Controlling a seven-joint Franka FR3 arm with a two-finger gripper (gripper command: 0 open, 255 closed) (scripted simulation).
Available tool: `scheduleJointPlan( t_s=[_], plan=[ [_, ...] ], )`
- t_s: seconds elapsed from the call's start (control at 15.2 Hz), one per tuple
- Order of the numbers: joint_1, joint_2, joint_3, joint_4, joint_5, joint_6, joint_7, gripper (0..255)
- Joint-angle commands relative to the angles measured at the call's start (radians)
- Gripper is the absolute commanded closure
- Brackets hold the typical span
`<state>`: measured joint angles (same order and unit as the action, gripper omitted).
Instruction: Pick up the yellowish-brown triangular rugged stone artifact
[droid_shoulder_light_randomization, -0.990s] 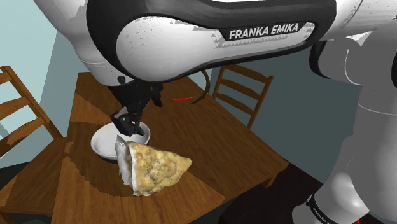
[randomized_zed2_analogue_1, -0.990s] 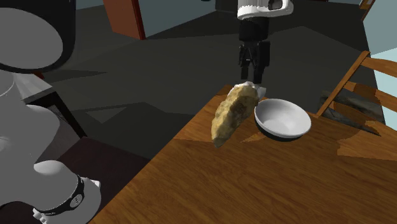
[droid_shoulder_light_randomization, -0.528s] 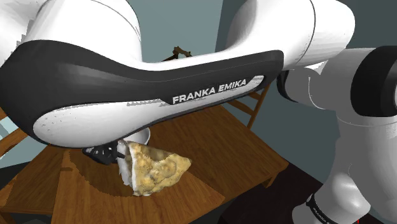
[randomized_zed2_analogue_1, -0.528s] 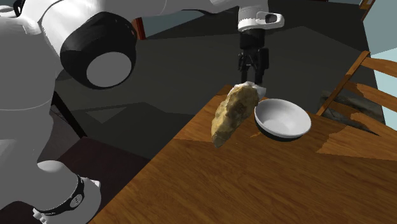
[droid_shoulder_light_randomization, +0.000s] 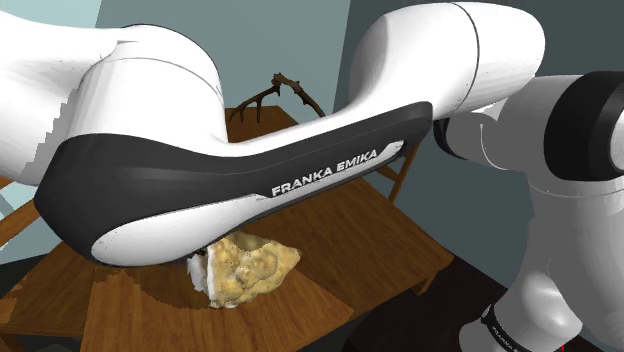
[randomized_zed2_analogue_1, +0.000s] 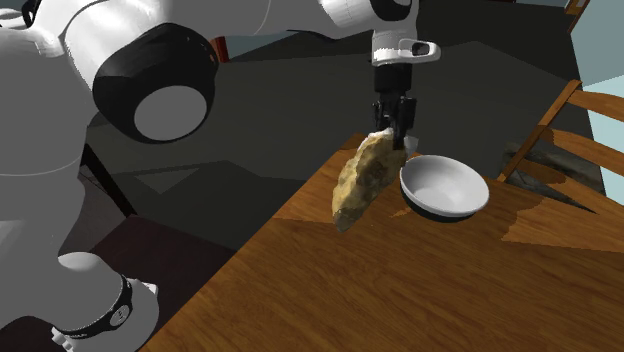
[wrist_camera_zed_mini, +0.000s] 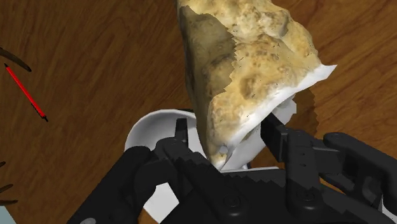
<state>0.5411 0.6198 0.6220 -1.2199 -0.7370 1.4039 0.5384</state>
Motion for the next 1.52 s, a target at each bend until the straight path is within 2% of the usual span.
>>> scheduleJointPlan(
  t_s=[0.0, 0.53, 1.45],
  plan=[
    [0.0, 0.001, 0.0, -0.001, 0.0, 0.002, 0.001, 255],
    [0.0, 0.001, 0.0, -0.001, 0.0, 0.001, 0.001, 255],
    [0.076, 0.023, -0.014, 0.235, -0.025, -0.175, -0.093, 255]
  ],
)
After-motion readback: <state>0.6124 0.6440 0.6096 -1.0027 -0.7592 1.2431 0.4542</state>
